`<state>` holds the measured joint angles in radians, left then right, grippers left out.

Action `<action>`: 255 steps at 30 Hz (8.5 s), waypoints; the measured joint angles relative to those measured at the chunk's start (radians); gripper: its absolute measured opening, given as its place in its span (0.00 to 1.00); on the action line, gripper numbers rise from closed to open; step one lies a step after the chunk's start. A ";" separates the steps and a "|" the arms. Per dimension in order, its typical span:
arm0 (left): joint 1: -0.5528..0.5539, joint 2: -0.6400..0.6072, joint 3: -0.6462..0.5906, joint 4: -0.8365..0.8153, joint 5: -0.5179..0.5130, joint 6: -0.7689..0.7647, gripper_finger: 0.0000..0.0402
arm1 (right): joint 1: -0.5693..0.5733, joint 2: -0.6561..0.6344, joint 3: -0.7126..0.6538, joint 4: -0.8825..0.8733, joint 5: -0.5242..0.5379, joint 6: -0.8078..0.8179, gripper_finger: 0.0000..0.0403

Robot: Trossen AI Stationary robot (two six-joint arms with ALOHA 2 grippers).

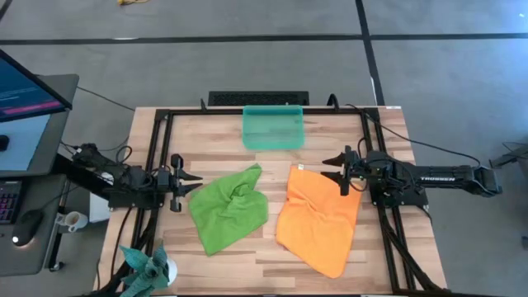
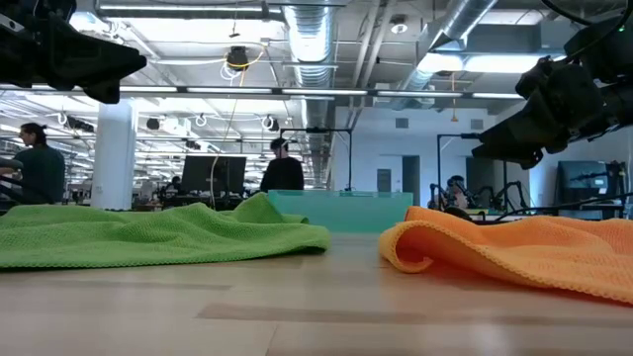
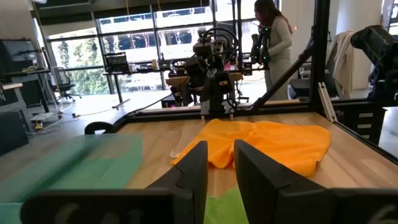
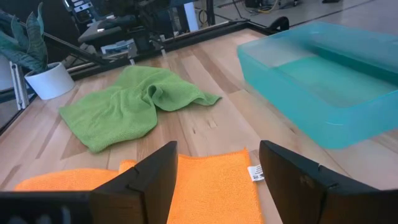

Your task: Roll microfiber towels into tight, uniform cylinder then place into a basket

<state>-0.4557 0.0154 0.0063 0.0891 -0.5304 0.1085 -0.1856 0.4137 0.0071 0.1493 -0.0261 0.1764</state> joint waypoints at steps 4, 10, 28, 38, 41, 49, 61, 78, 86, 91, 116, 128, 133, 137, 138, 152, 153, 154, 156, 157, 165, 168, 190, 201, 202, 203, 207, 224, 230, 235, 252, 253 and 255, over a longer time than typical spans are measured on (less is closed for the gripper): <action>0.000 0.000 0.000 0.000 0.000 0.000 0.18 | 0.000 0.000 0.000 0.000 0.000 0.000 0.62; 0.000 0.000 0.000 0.000 0.000 0.000 0.18 | 0.000 0.000 0.000 0.000 0.000 0.000 0.62; 0.000 0.000 0.000 0.000 0.000 -0.146 0.18 | 0.000 0.000 0.000 0.000 0.000 0.000 0.62; 0.000 0.000 0.000 0.000 0.000 -0.069 0.18 | 0.000 0.000 0.000 0.000 0.000 0.000 0.62; 0.000 0.000 0.000 0.000 0.000 -0.069 0.18 | 0.000 0.000 0.000 0.000 0.000 0.000 0.62; 0.000 0.000 0.000 0.000 0.000 -0.182 0.18 | 0.000 0.000 0.000 0.000 0.000 0.000 0.62; 0.000 0.000 0.000 0.000 -0.010 -0.205 0.27 | 0.000 0.000 0.000 0.000 0.000 0.000 0.62; 0.000 0.000 0.000 0.000 -0.155 -0.021 0.37 | 0.000 0.000 0.000 0.000 0.000 0.000 0.62; 0.000 0.000 0.000 -0.006 -0.282 -0.020 0.48 | 0.000 0.000 0.000 0.000 0.000 0.000 0.62; 0.000 0.000 0.000 -0.005 -0.255 -0.062 0.48 | 0.000 0.000 0.000 0.000 0.000 0.000 0.62; 0.000 0.024 0.000 -0.002 0.026 -0.130 0.48 | 0.000 0.000 0.000 0.000 0.000 0.000 0.62; 0.000 0.023 0.000 0.038 -0.032 -0.038 0.48 | 0.000 0.000 0.000 -0.009 0.000 0.000 0.62; 0.000 0.023 0.000 0.052 -0.032 -0.012 0.48 | 0.000 0.000 0.000 -0.008 0.000 0.000 0.62; 0.000 0.023 0.000 0.059 -0.031 -0.014 0.48 | 0.000 0.000 0.000 -0.008 0.000 0.000 0.62; 0.000 0.023 0.000 0.060 -0.031 -0.015 0.48 | 0.000 0.000 0.000 -0.008 0.000 0.000 0.62; 0.000 0.024 0.000 0.074 -0.031 -0.027 0.48 | 0.000 0.000 0.000 -0.008 0.000 0.000 0.62; 0.000 0.024 0.000 0.092 -0.032 -0.023 0.48 | 0.000 0.000 0.000 -0.008 0.000 0.000 0.62; 0.000 0.024 0.003 0.115 -0.031 -0.007 0.48 | 0.000 0.000 0.000 -0.008 0.000 0.000 0.62; 0.000 0.024 0.018 0.117 -0.032 0.024 0.48 | 0.000 0.000 0.000 -0.008 0.000 0.000 0.62; 0.000 0.025 0.033 0.121 -0.032 0.038 0.48 | 0.000 0.000 0.000 -0.008 0.000 0.000 0.62; 0.000 0.123 0.211 0.146 -0.030 0.140 0.48 | 0.000 0.000 0.000 -0.009 0.000 0.000 0.62; 0.000 0.229 0.299 0.128 -0.034 0.169 0.48 | 0.000 0.000 0.000 -0.010 0.000 0.000 0.62; -0.186 1.146 0.780 -0.546 -0.049 -0.331 0.48 | 0.000 0.000 0.000 -0.014 0.000 0.000 0.62; -0.361 1.389 0.781 -0.504 -0.005 -0.705 0.48 | 0.000 0.000 0.000 -0.014 0.000 0.000 0.62; -0.370 1.406 0.782 -0.483 0.003 -0.717 0.48 | 0.000 0.000 0.000 -0.014 0.000 0.000 0.62; -0.377 1.424 0.782 -0.459 0.015 -0.727 0.48 | 0.000 0.000 0.000 -0.014 0.000 0.000 0.62; -0.397 1.489 0.782 -0.380 0.063 -0.767 0.48 | 0.000 0.000 0.000 -0.014 0.000 0.000 0.62; -0.439 1.624 0.782 -0.318 0.126 -0.906 0.48 | 0.000 0.000 0.000 -0.014 0.000 0.000 0.62; -0.445 1.624 0.782 -0.335 0.103 -0.970 0.48 | 0.000 0.000 0.000 -0.014 0.000 0.000 0.62; -0.446 1.624 0.782 -0.363 0.095 -0.985 0.48 | 0.000 0.000 0.000 -0.014 0.000 0.000 0.62; -0.460 1.740 0.790 -0.409 0.054 -1.099 0.47 | 0.000 0.000 0.000 -0.015 0.000 0.000 0.62; -0.461 1.740 0.790 -0.415 0.052 -1.104 0.45 | 0.000 0.000 0.000 -0.015 0.000 0.000 0.62; -0.461 1.741 0.790 -0.419 0.049 -1.106 0.39 | 0.000 0.000 0.000 -0.015 0.000 0.000 0.62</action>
<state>-0.9162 1.7560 0.7960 -0.3303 -0.4819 -0.9971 -0.1856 0.4137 0.0070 0.1341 -0.0257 0.1764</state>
